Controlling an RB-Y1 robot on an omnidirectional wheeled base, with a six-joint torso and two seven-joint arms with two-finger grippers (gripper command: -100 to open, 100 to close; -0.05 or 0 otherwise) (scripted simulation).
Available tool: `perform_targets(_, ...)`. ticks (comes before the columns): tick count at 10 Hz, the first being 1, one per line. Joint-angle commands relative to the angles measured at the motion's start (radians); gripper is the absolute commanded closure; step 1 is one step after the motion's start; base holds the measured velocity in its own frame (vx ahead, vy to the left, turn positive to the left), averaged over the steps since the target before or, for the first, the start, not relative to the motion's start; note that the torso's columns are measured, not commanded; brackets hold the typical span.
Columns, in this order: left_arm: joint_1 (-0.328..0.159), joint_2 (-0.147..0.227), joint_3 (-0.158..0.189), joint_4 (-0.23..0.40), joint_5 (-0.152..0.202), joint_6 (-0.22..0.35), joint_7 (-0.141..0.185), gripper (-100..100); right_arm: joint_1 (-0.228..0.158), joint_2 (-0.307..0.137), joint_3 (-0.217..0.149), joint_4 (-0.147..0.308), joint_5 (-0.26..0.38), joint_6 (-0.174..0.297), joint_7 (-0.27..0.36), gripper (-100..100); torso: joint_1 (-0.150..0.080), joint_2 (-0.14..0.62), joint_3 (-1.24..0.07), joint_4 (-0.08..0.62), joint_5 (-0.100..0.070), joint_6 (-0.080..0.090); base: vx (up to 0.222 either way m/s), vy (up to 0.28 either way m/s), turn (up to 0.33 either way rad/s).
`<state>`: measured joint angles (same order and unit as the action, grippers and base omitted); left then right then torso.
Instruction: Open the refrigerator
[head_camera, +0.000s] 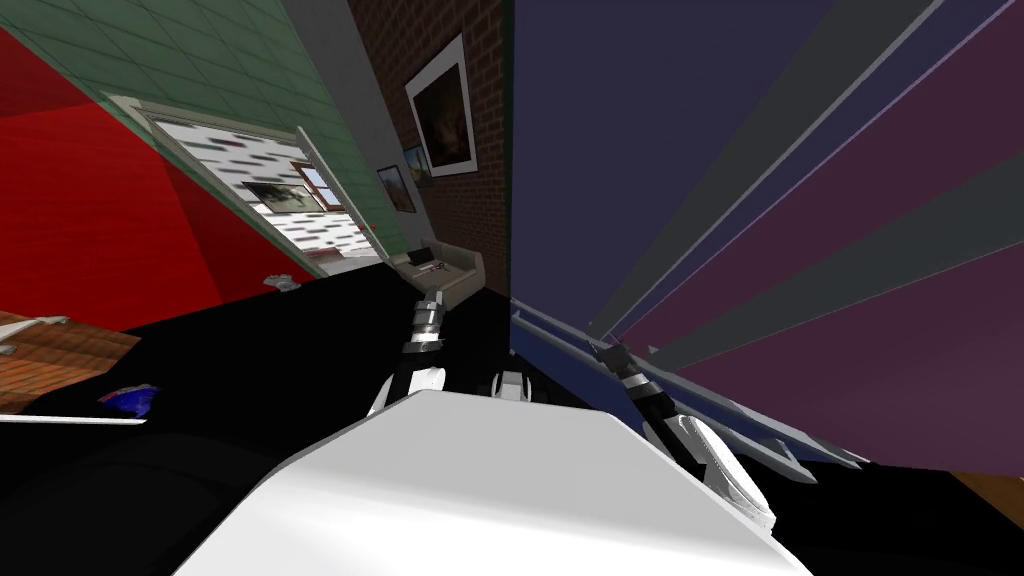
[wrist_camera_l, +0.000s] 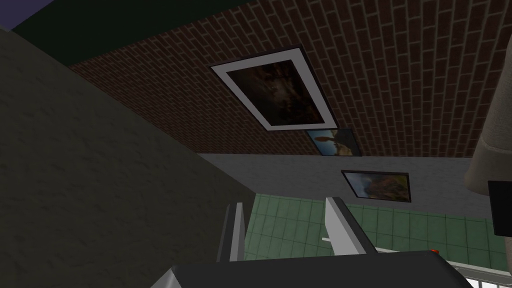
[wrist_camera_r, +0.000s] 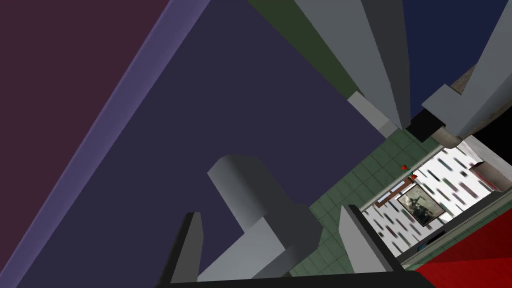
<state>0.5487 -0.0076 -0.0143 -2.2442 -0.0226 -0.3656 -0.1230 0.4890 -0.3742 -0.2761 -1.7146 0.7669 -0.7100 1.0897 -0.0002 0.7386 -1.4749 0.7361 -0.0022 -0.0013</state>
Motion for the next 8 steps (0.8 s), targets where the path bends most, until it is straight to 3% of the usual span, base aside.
perform_targets(1,0.000,0.000,0.000,0.000,0.000,0.000,0.000,0,0.001,0.010,-0.020,0.001,-0.005,0.030,0.003,100,0.010,-0.002,-0.001,-0.001,0.002,0.001,-0.027,0.271,-0.145)
perform_targets(8,0.000,-0.001,-0.001,0.000,0.000,0.000,0.000,0,0.003,0.044,-0.091,0.006,-0.025,0.134,0.014,100,0.004,-0.006,-0.005,0.000,0.003,-0.004,-0.069,0.292,-0.128)
